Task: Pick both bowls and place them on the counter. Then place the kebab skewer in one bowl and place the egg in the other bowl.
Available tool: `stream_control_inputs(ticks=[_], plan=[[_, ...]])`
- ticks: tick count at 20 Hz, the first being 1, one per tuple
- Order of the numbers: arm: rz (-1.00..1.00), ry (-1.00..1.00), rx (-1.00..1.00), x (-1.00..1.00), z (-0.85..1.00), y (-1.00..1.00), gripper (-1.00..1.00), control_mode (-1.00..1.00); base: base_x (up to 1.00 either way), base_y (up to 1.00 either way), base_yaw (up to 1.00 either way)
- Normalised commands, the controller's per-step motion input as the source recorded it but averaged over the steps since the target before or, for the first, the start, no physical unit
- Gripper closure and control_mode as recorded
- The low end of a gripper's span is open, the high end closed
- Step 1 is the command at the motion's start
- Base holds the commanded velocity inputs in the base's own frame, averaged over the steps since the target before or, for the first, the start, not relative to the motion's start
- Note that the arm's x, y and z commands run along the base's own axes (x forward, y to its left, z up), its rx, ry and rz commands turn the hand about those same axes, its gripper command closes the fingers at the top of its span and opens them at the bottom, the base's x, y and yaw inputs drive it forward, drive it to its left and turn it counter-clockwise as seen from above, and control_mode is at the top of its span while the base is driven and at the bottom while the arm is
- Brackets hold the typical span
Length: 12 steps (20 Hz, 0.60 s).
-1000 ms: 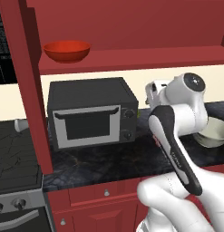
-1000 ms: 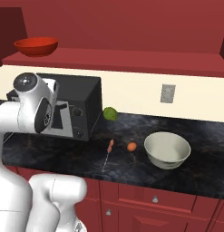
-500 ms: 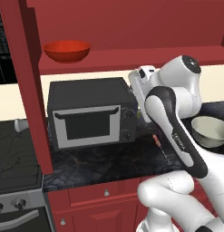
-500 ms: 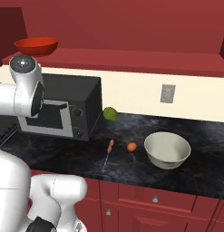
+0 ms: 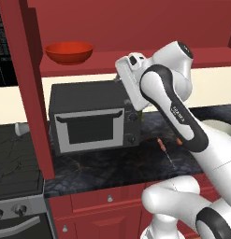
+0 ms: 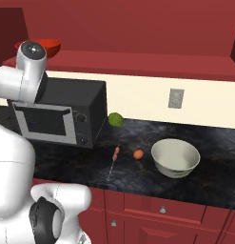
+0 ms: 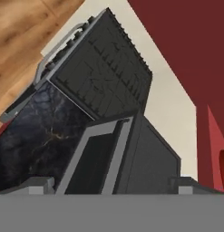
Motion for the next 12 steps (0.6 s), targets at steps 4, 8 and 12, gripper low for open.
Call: stream_control_inputs(ticks=[4,8,12], plan=[[0.05,-0.06,0.01,0.26,0.4,0.06,-1.0,-1.0,0.0,0.0,0.0],[-0.01,-0.06,0.0,0.18,0.35,0.21,-1.0,-1.0,0.0,0.0,0.0],[0.0,-0.05,0.0,0.27,0.26,0.27,-1.0,-1.0,0.0,0.0,0.0]])
